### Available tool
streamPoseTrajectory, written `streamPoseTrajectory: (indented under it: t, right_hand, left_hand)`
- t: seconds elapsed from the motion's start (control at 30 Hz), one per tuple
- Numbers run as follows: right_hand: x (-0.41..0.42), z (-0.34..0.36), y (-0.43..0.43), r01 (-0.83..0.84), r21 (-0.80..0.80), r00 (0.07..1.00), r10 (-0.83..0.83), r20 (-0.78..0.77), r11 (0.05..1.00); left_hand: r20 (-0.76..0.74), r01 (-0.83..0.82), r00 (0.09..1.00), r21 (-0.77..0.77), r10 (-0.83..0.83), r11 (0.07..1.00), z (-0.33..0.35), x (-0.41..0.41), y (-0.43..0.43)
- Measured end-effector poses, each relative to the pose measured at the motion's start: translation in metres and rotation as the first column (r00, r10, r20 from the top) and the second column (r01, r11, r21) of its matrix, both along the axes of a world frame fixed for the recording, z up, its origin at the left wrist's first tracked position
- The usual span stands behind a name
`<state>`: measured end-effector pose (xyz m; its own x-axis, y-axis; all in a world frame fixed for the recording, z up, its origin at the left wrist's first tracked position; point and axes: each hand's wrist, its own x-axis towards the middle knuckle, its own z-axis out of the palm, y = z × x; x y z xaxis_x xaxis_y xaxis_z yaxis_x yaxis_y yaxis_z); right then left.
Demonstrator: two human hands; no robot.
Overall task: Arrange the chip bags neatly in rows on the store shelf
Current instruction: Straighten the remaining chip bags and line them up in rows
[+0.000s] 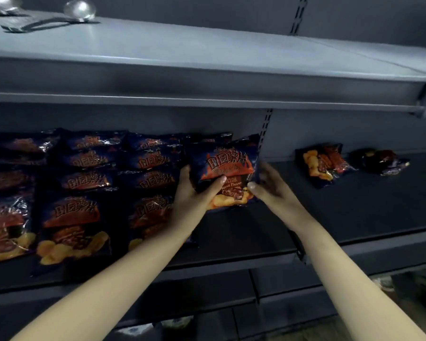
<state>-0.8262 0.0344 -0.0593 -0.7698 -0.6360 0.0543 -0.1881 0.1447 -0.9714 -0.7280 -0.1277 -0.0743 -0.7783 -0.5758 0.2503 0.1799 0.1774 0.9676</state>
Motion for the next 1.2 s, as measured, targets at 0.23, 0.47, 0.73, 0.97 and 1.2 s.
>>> streamPoseTrajectory:
  t: [0.23,0.47,0.73,0.97,1.2]
  right_hand:
    - [0.018,-0.048,-0.012,0.096,-0.012,0.995,-0.096,0.027,0.995]
    - [0.029,-0.075,-0.02,0.262,0.169,0.962,-0.241,-0.131,0.95]
    - [0.034,-0.093,-0.042,0.338,0.276,0.91,-0.238,-0.339,0.9]
    - [0.042,-0.101,-0.047,0.477,0.176,0.797,-0.338,-0.501,0.861]
    - [0.046,-0.1,-0.047,0.427,0.293,0.776,-0.18,-0.605,0.856]
  left_hand:
    - [0.187,-0.008,0.981,-0.235,0.054,0.972,-0.023,0.012,-0.005]
    - [0.228,0.143,0.964,-0.878,0.135,0.456,-0.047,0.03,-0.007]
    - [0.321,0.293,0.899,-0.946,0.296,0.138,-0.066,0.033,-0.012]
    - [0.324,0.307,0.902,-0.946,0.285,0.102,-0.076,0.028,-0.02]
    - [0.325,0.314,0.898,-0.946,0.296,0.084,-0.08,0.028,-0.022]
